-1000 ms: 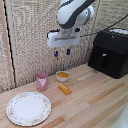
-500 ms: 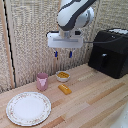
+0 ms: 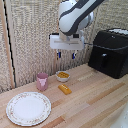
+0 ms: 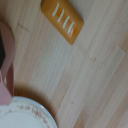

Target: Extend the gripper towards the air fryer handle. Grasp the air fryer handle and pull it to open the air fryer. Release the air fryer handle and move the gripper to the bread. Grasp the bread with the gripper and move it to the air fryer basket. Release the bread inside the air fryer and retract the gripper.

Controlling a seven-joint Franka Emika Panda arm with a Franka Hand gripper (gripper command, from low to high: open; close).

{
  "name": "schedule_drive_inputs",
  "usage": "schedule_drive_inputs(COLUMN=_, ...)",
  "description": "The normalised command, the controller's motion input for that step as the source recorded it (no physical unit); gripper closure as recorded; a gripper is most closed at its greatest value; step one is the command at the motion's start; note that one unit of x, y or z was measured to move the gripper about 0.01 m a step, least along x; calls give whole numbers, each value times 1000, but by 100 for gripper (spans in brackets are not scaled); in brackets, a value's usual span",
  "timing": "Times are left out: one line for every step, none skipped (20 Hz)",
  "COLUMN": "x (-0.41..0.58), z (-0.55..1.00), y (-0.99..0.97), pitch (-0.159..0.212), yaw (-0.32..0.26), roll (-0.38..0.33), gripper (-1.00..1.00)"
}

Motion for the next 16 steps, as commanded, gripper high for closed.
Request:
schedule_drive_inputs(x=0, z=0, y=-34, pitch=-92, yaw=-128, roll=-375, gripper=-100)
schedule_drive_inputs(x=17, z=0, y=-29, pitch=-107, yaw=-128, roll=-375, gripper=-100)
schedule_drive_inputs(x=37, z=0, y=-29, pitch=-122, yaw=-126, roll=-374, gripper=-100)
schedule_drive_inputs(x=46, z=0, y=-29, pitch=-132, yaw=-123, roll=-373, gripper=-100)
schedule_drive_inputs(x=54, z=0, y=-34, pitch=-140, yaw=-121, roll=-375, gripper=-100)
schedule_drive_inputs(x=60, z=0, y=-54, pitch=-155, yaw=-110, roll=-375, gripper=-100)
schedule_drive_inputs(x=66, z=0, y=-74, pitch=-154, yaw=-106, roll=-375, gripper=-100)
schedule_drive_inputs(x=103, z=0, y=-111, pitch=-164, yaw=-93, roll=-375, gripper=-100)
schedule_drive_inputs(x=129, z=0, y=-134, pitch=-164, yaw=-88, roll=-375, gripper=-100)
schedule_drive_inputs(x=186, z=0, y=-194, pitch=-157, yaw=-73, roll=-375, gripper=-100)
schedule_drive_inputs(x=249, z=0, y=-254, pitch=-145, yaw=-57, roll=-373, gripper=-100)
schedule_drive_inputs(x=231, z=0, y=-289, pitch=-131, yaw=-59, roll=-354, gripper=-100)
schedule_drive_inputs(x=214, z=0, y=-346, pitch=-139, yaw=-70, roll=-303, gripper=-100)
schedule_drive_inputs(x=186, z=0, y=-383, pitch=-125, yaw=-97, roll=-287, gripper=-100)
schedule_drive_inputs(x=191, z=0, y=-420, pitch=-120, yaw=-102, roll=-283, gripper=-100)
schedule_drive_inputs(x=191, z=0, y=-411, pitch=-122, yaw=-102, roll=-285, gripper=-100)
